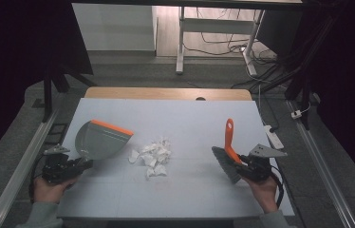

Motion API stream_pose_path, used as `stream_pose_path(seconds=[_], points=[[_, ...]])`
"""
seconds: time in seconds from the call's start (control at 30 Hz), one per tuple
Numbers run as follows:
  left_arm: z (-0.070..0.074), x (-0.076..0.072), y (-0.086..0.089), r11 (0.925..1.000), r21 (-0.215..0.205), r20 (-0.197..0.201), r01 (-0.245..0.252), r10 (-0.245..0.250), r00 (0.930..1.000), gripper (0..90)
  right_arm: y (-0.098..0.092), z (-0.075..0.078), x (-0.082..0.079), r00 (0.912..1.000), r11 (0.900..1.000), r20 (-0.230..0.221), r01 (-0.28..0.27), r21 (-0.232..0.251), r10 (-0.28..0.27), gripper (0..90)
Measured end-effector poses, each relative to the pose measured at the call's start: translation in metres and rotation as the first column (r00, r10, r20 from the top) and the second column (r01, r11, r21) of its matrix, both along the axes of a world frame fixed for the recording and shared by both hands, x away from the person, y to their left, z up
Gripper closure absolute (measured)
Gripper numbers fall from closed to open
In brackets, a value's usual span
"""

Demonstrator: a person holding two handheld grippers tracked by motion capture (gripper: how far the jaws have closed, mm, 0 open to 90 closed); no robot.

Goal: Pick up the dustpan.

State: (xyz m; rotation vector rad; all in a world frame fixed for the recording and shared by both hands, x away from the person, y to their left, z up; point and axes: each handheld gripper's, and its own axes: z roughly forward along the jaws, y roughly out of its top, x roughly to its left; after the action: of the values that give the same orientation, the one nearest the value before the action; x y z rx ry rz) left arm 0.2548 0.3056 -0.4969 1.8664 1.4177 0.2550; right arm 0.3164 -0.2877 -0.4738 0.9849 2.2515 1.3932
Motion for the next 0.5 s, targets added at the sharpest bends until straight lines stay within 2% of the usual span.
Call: stream_pose_path(seconds=[0.07,0.23,0.33,0.5], points=[[0.001,0.000,0.000,1.0000,-0.002,0.005,0.009,-0.009,0.9999,61.9,0.000,0.000,0.001,1.0000,1.000,-0.001,0.001,0.001,-0.001,70.9],[0.008,-0.004,0.002,0.9972,-0.026,0.034,0.070,-0.069,0.9970,61.8,-0.002,0.000,0.002,1.0000,1.000,-0.001,0.007,0.005,-0.007,70.8],[0.012,-0.007,0.002,0.9898,-0.047,0.056,0.134,-0.132,0.9897,61.8,-0.002,0.000,0.001,1.0000,1.000,-0.001,0.009,0.007,-0.009,70.8],[0.017,-0.010,-0.001,0.9847,-0.036,0.067,0.170,-0.168,0.9836,61.8,-0.001,0.001,-0.001,1.0000,1.000,0.002,0.006,0.013,-0.006,70.9]])
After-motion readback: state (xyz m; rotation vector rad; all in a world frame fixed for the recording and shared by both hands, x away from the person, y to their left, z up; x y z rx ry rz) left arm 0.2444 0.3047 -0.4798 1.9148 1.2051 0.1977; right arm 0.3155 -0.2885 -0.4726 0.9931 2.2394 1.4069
